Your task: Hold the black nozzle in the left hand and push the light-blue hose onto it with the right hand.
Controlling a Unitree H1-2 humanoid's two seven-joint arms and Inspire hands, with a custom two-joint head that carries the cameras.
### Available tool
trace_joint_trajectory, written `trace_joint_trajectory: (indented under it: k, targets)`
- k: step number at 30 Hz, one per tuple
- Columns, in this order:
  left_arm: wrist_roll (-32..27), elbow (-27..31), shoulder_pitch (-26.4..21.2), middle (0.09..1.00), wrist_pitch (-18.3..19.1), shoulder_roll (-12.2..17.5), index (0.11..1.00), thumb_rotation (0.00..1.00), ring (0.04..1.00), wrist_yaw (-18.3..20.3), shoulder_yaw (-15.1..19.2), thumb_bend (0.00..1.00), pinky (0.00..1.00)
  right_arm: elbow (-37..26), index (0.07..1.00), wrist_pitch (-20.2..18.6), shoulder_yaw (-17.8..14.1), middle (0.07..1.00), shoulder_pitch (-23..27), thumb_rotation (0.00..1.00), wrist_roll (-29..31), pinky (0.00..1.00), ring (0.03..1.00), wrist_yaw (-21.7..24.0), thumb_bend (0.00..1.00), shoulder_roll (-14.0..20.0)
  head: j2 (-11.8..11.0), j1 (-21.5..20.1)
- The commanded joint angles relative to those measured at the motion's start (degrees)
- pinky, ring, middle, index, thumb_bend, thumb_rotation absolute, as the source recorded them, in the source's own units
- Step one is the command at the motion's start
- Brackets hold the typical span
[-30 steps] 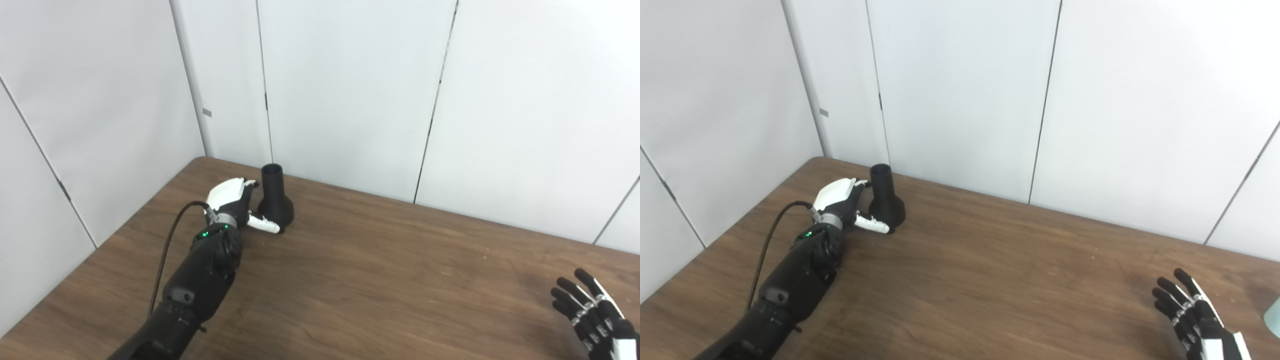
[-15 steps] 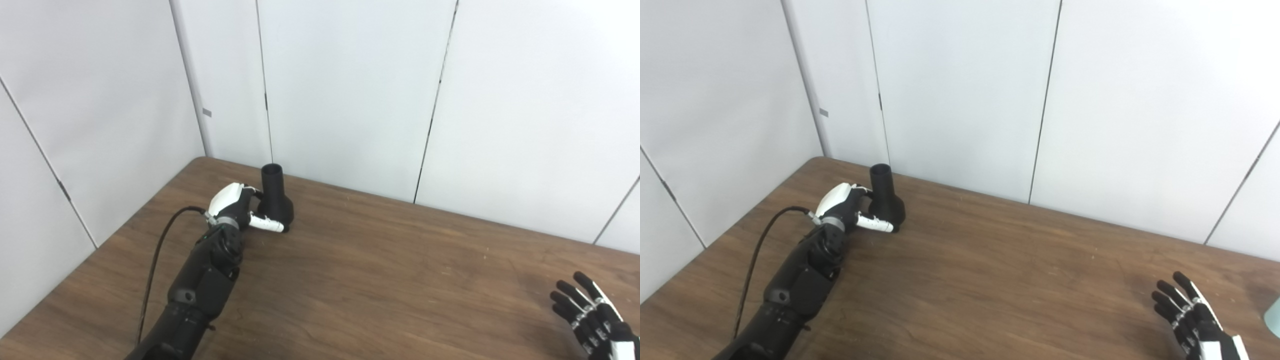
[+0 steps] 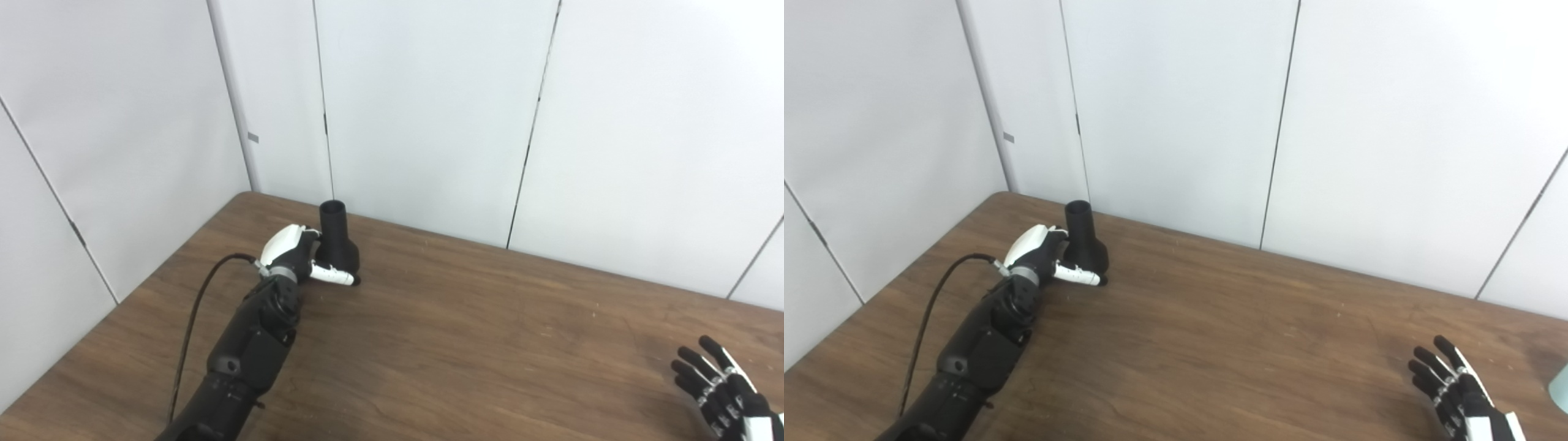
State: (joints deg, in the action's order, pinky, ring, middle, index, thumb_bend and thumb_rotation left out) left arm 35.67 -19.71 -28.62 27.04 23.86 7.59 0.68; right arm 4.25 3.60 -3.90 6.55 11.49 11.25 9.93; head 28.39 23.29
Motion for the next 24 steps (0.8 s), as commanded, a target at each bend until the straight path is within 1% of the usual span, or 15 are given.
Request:
trace_joint_trajectory:
  k: [1, 8, 11, 14, 19, 24]
  targets:
    - [0.1, 1.1, -1.3, 0.968, -0.2, 1.0, 0.742, 0.29, 1.0, 0.1, -1.0, 1.0, 1.0, 1.0, 0.928, 0.0, 0.4, 0.856, -2.8, 0.92, 0.0, 0.87, 0.853, 0.0, 0.65, -1.0, 0.4, -0.3]
    - [1.2, 2.4, -1.0, 0.945, -0.3, 1.7, 0.806, 0.26, 1.0, -1.4, -3.6, 1.0, 1.0, 0.5, 0.923, -0.5, 0.5, 0.853, -2.7, 0.92, -0.5, 0.87, 0.854, -0.5, 0.65, -1.3, 1.0, -0.4]
    - [1.4, 2.6, -0.7, 0.937, -1.0, 1.9, 0.824, 0.25, 1.0, -3.1, -4.8, 1.0, 1.0, 0.2, 0.923, -0.7, 0.6, 0.854, -2.6, 0.92, -0.7, 0.87, 0.854, -0.5, 0.65, -1.4, 1.1, -0.5]
    - [1.3, 1.6, -0.6, 0.924, -2.3, 2.1, 0.834, 0.24, 1.0, -5.2, -5.8, 1.0, 1.0, -0.1, 0.922, -0.8, 0.6, 0.854, -2.8, 0.92, -0.7, 0.87, 0.855, -0.3, 0.65, -1.5, 1.3, -0.5]
    - [0.2, 1.0, -0.7, 0.898, -2.3, 2.3, 0.837, 0.22, 0.992, -6.1, -6.3, 0.99, 1.0, -0.3, 0.921, -1.0, 0.5, 0.849, -3.1, 0.92, -0.7, 0.87, 0.852, -0.2, 0.64, -1.3, 1.5, -0.5]
    - [-0.6, 0.4, -1.0, 0.879, -2.0, 2.6, 0.83, 0.21, 0.952, -6.4, -6.3, 0.98, 1.0, -1.2, 0.921, -1.7, 0.6, 0.846, -3.6, 0.92, -0.6, 0.87, 0.849, -0.2, 0.63, -1.4, 1.8, -0.4]
